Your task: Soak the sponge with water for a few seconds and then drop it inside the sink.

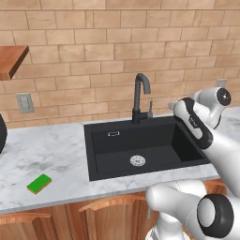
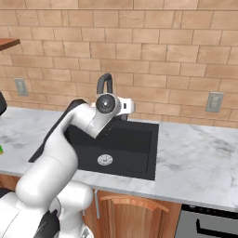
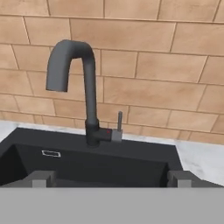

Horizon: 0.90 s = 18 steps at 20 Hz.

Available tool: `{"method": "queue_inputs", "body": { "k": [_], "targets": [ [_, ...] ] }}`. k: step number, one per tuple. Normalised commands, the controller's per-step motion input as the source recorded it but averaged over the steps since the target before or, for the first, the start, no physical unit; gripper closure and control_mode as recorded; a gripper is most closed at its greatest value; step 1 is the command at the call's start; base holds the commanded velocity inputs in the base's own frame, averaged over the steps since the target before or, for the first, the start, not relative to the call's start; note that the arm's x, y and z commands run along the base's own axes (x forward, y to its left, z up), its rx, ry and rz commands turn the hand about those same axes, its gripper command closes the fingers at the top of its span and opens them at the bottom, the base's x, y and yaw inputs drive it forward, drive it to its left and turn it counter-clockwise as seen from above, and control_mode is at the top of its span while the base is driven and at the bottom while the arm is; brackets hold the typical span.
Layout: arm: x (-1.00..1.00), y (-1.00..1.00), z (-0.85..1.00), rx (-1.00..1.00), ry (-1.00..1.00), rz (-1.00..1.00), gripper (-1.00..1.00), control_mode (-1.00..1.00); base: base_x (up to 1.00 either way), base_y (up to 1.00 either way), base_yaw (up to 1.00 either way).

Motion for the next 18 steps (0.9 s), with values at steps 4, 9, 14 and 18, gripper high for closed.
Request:
{"method": "queue_inputs", "body": {
  "k": [4, 9, 14, 18],
  "targets": [
    [-0.10, 0.00, 0.00, 0.00, -0.08, 0.07, -1.00, -1.00, 0.00, 0.00, 0.00],
    [-0.13, 0.00, 0.00, 0.00, -0.01, 0.10, -1.00, -1.00, 0.00, 0.00, 0.00],
    [-0.05, 0.00, 0.00, 0.00, 0.00, 0.15, -1.00, -1.00, 0.00, 0.00, 0.00],
    [0.00, 0.10, 0.00, 0.00, 0.00, 0.21, -1.00, -1.00, 0.00, 0.00, 0.00]
  ]
}}
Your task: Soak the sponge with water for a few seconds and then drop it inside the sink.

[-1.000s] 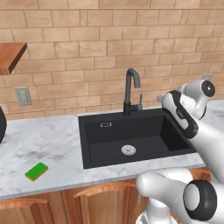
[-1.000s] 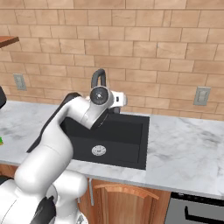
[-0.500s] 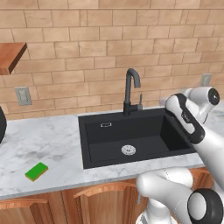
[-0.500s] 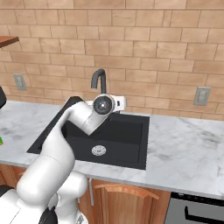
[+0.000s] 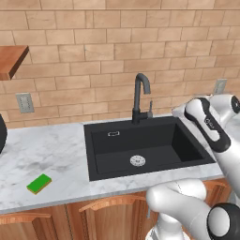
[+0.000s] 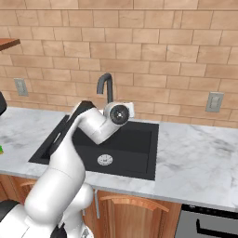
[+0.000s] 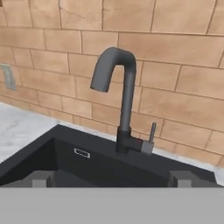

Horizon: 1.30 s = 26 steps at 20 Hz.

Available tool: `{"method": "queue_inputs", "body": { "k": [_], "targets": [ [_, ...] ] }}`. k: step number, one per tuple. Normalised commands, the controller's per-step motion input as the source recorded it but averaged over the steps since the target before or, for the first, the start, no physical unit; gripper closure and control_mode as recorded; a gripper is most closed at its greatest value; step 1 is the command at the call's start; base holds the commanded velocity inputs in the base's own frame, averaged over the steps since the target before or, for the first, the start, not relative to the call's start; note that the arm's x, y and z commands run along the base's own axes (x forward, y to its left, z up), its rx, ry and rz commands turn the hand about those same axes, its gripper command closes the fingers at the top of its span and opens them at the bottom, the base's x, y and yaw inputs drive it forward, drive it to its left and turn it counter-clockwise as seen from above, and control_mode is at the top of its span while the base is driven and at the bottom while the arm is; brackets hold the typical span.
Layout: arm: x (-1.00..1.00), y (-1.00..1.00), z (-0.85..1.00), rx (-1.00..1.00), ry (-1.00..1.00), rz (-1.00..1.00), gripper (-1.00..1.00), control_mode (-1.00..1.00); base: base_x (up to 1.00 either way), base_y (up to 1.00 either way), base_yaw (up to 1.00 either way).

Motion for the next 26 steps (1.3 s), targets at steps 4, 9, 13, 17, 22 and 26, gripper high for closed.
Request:
{"method": "queue_inputs", "body": {
  "k": [4, 9, 13, 17, 22, 26],
  "targets": [
    [-0.04, 0.03, 0.00, 0.00, 0.00, 0.25, -1.00, -1.00, 0.00, 0.00, 0.00],
    [-0.01, 0.00, 0.00, 0.00, 0.00, 0.21, -1.00, -1.00, 0.00, 0.00, 0.00],
    [0.00, 0.03, 0.00, 0.00, 0.00, 0.05, -1.00, -1.00, 0.00, 0.00, 0.00],
    [0.00, 0.00, 0.00, 0.00, -0.04, 0.00, -1.00, -1.00, 0.00, 0.00, 0.00],
    [0.00, 0.02, 0.00, 0.00, -0.05, 0.00, -1.00, -1.00, 0.00, 0.00, 0.00],
    [0.00, 0.08, -0.05, 0.00, -0.07, -0.01, -1.00, -1.00, 0.00, 0.00, 0.00]
  ]
}}
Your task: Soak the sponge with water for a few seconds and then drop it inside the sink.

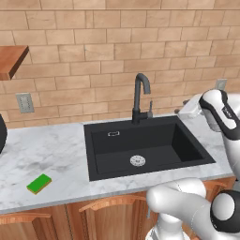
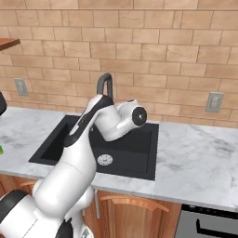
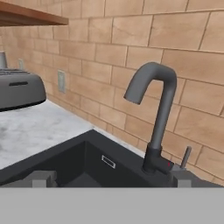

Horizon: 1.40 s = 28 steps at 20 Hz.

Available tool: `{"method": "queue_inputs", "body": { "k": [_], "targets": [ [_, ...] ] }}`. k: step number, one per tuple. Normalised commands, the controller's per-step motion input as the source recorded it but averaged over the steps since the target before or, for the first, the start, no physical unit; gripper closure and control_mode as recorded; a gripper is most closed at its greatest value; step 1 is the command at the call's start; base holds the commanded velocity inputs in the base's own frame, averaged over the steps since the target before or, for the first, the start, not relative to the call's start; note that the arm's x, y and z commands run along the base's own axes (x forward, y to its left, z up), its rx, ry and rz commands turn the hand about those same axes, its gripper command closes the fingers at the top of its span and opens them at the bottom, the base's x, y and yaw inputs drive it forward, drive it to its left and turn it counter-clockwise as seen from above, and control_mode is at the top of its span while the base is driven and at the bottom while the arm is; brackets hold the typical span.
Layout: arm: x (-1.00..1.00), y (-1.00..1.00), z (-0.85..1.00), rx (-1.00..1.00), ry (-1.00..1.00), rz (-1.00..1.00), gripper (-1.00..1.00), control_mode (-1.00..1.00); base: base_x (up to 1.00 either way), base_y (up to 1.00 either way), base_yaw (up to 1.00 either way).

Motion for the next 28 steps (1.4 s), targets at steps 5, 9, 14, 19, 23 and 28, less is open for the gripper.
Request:
{"method": "queue_inputs", "body": {
  "k": [5, 9, 14, 19, 23, 28],
  "targets": [
    [0.01, 0.23, -0.14, 0.03, -0.05, 0.00, -1.00, -1.00, 0.00, 0.00, 0.00],
    [0.01, 0.07, -0.11, 0.06, 0.00, 0.00, -1.00, -1.00, 0.00, 0.00, 0.00],
    [0.00, 0.00, 0.00, 0.05, 0.00, -0.01, -1.00, -1.00, 0.00, 0.00, 0.00],
    [0.00, -0.04, 0.00, 0.09, 0.00, -0.08, -1.00, -1.00, 0.00, 0.00, 0.00],
    [0.00, -0.02, -0.03, 0.11, 0.00, -0.06, -1.00, -1.00, 0.00, 0.00, 0.00],
    [0.01, 0.00, -0.06, 0.11, 0.00, -0.04, -1.00, -1.00, 0.00, 0.00, 0.00]
  ]
}}
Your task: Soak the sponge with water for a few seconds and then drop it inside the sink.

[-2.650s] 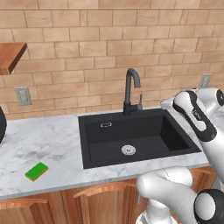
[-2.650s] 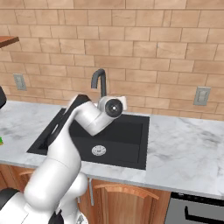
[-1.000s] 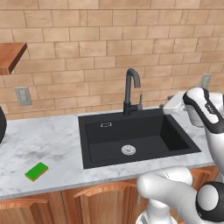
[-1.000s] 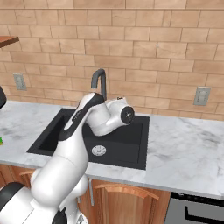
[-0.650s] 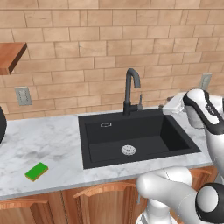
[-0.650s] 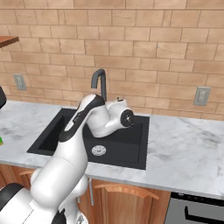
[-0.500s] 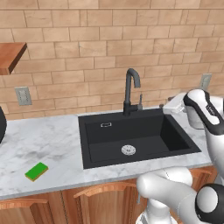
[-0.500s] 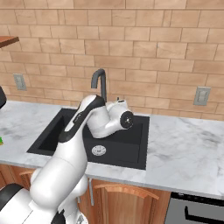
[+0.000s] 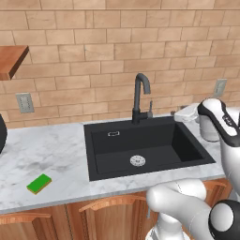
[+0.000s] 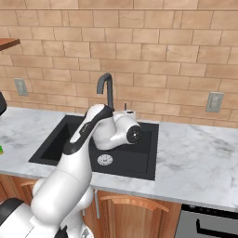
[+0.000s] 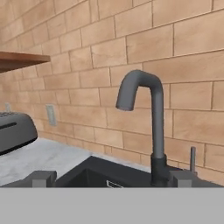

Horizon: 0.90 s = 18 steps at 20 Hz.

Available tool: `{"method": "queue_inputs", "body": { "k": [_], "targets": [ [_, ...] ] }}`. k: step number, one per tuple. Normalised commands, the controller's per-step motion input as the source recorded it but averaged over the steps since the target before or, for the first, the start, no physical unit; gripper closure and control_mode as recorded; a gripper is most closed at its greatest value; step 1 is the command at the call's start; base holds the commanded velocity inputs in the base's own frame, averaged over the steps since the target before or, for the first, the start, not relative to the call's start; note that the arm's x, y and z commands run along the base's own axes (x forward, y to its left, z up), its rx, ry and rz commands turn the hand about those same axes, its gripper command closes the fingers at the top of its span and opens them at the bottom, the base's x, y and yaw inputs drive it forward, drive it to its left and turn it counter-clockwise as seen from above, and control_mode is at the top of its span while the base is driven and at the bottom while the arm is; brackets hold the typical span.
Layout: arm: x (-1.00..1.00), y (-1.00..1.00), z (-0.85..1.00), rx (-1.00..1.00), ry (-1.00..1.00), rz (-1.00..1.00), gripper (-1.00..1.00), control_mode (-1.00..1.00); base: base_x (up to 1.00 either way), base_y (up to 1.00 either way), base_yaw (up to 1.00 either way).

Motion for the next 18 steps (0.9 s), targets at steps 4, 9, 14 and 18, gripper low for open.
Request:
{"method": "queue_inputs", "body": {
  "k": [4, 9, 14, 18],
  "targets": [
    [0.03, 0.00, -0.12, 0.07, 0.00, -0.02, -1.00, -1.00, 0.00, 0.00, 0.00],
    [0.07, 0.00, -0.21, 0.03, 0.00, 0.00, -1.00, -1.00, 0.00, 0.00, 0.00],
    [0.18, 0.00, -0.15, 0.00, 0.00, 0.00, -1.00, -1.00, 0.00, 0.00, 0.00],
    [0.24, 0.00, -0.02, 0.00, 0.00, 0.00, -1.00, -1.00, 0.00, 0.00, 0.00]
  ]
}}
